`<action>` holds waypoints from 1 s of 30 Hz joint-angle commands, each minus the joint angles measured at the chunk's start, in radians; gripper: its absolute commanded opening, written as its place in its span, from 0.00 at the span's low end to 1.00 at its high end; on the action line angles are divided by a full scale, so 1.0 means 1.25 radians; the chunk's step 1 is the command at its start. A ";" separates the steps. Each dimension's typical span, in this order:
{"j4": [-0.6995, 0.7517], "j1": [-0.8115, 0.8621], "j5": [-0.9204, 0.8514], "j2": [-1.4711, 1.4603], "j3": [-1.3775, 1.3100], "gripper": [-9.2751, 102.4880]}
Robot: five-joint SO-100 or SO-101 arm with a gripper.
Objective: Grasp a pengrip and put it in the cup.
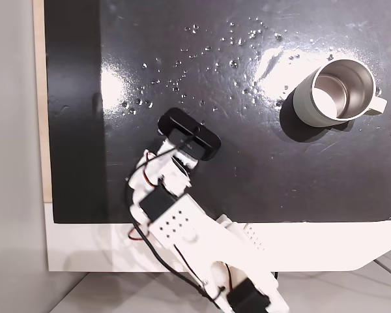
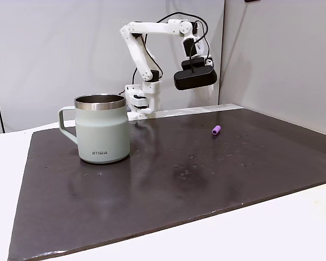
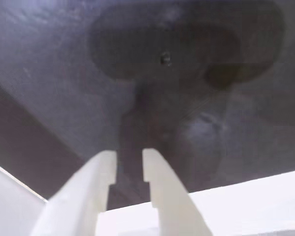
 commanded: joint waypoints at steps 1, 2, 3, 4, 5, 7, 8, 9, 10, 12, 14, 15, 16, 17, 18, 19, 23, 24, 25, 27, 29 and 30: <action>0.025 -0.001 0.039 -0.077 -0.129 0.12; 0.026 -0.002 0.039 -0.092 -0.142 0.12; 0.026 -0.004 0.039 -0.104 -0.155 0.14; 0.026 -0.004 0.036 -0.118 -0.168 0.15; 0.027 -0.004 0.036 -0.135 -0.184 0.16; 0.049 0.001 0.036 -0.180 -0.232 0.16; 0.063 0.004 0.039 -0.205 -0.258 0.16; 0.075 0.006 0.039 -0.225 -0.279 0.16; 0.080 0.009 0.039 -0.241 -0.293 0.16; 0.088 0.016 0.039 -0.265 -0.309 0.16; 0.113 0.027 0.036 -0.282 -0.317 0.20; 0.118 0.039 0.036 -0.287 -0.317 0.21; 0.120 0.053 0.033 -0.291 -0.319 0.23; 0.121 0.069 0.032 -0.299 -0.326 0.24; 0.129 0.085 0.033 -0.317 -0.339 0.24; 0.139 0.102 0.037 -0.335 -0.355 0.26; 0.150 0.160 0.054 -0.400 -0.405 0.30; 0.150 0.167 0.054 -0.415 -0.415 0.31; 0.150 0.172 0.053 -0.428 -0.425 0.31; 0.150 0.175 0.052 -0.455 -0.443 0.31; 0.150 0.177 0.054 -0.485 -0.464 0.31; 0.150 0.179 0.056 -0.501 -0.475 0.31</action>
